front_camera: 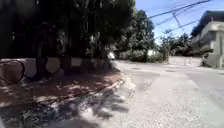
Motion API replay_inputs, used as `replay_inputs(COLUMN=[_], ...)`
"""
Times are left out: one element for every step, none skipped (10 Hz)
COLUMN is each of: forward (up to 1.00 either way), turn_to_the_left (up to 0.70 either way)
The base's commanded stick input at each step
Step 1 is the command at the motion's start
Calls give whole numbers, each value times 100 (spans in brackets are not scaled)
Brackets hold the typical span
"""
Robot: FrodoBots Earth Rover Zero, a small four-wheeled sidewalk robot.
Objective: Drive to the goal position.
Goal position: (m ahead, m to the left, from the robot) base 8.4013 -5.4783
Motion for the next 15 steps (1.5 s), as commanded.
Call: replay_inputs(forward=[0, 0, 0, 0, -64, -100, -100, -100, -100, -100, -100, -100, -100, -100, -100], turn_to_the_left=[-100, -100, -68, -15, 17, 38, 40, 40, 40, 40, 40, 40, 40, 40, 40])
